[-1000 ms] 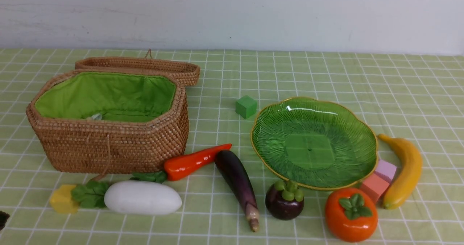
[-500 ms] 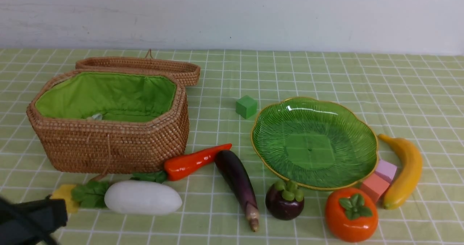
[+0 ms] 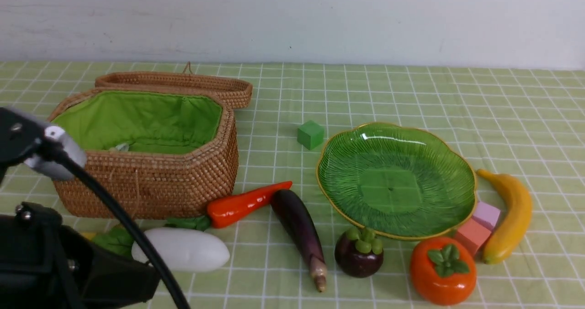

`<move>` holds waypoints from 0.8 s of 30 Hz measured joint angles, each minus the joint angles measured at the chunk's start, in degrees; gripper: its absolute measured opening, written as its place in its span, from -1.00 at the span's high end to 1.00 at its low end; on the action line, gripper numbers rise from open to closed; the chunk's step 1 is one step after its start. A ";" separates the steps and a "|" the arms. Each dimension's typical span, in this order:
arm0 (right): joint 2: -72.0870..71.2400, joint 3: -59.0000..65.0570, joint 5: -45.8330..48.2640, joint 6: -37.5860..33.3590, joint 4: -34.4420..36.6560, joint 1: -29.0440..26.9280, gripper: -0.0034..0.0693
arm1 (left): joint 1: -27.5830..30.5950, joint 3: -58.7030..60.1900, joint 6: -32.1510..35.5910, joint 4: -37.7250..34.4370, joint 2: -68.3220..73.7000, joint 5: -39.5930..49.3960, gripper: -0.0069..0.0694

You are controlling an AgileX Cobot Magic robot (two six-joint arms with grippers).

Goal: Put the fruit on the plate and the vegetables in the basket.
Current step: Take a daikon with your left arm and place it on the basket on the left.

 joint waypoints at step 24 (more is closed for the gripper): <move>6.52 -14.34 10.97 -25.68 9.45 9.24 0.89 | -1.59 -4.29 34.70 8.47 25.41 -7.73 0.14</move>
